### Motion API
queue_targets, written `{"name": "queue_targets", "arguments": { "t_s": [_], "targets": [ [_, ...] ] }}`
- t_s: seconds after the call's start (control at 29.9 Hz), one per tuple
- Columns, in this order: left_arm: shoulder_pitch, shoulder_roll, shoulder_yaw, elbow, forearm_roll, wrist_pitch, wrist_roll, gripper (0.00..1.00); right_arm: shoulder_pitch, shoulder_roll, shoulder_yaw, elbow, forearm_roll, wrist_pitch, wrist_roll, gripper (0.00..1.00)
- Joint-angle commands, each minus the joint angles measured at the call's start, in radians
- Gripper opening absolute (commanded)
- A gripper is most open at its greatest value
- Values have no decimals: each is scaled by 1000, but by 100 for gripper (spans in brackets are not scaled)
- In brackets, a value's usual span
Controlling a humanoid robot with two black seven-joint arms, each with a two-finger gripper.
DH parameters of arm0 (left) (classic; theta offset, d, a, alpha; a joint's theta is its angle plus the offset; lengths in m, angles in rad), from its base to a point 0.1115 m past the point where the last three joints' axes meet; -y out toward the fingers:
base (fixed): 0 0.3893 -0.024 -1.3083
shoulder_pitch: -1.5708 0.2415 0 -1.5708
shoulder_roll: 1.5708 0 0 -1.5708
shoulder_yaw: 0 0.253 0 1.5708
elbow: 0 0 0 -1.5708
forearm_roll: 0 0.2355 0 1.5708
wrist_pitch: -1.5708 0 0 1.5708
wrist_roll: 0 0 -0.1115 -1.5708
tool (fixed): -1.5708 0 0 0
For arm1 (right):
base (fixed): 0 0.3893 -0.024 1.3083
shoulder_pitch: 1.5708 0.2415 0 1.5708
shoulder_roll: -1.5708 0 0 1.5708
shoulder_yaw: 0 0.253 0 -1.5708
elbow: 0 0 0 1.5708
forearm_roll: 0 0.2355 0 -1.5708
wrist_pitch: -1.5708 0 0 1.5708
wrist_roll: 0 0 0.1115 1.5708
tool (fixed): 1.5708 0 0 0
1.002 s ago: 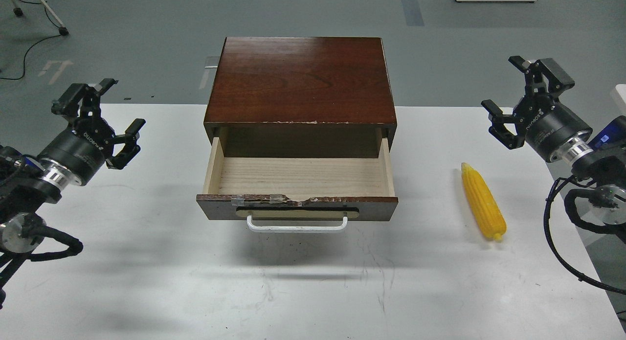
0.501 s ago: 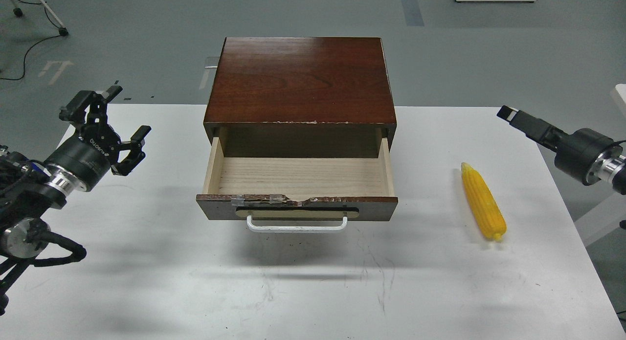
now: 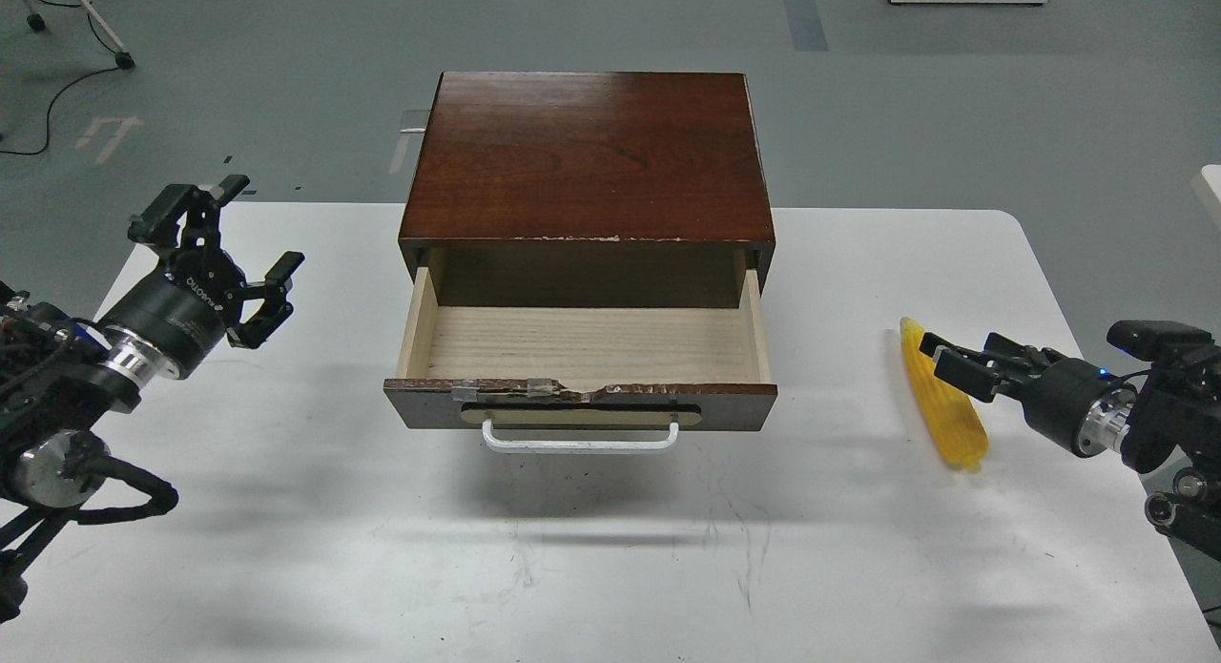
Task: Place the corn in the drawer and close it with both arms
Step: 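Lower the right gripper down to the yellow corn cob, then close the right gripper on the corn cob and lift it, then carry the corn cob with the right gripper over the open drawer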
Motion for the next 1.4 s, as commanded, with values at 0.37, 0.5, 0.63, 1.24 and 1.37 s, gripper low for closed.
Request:
{"name": "queue_targets", "arguments": {
  "t_s": [0.37,0.5,0.63,1.24,1.37],
  "targets": [
    [16,46,-4,-20,-14,-2,-2,98,38,80,-139,-51,-8,1,0,90],
    [16,51,-4,-20,-12,-2,-2,98,93,106,-232,-98,-34,2,0,46],
    [16,51,-4,-20,-12,0,-2,98,162,108,-323,-157,-74,2,0,29],
    [29,60,-4,-20,-12,1,-2,98,602,96,-406,-44,-85,-160,125,0],
    [29,71,-4,-20,-12,1,-3,98,758,73,-408,50,-203,-158,159,0]
  ]
}}
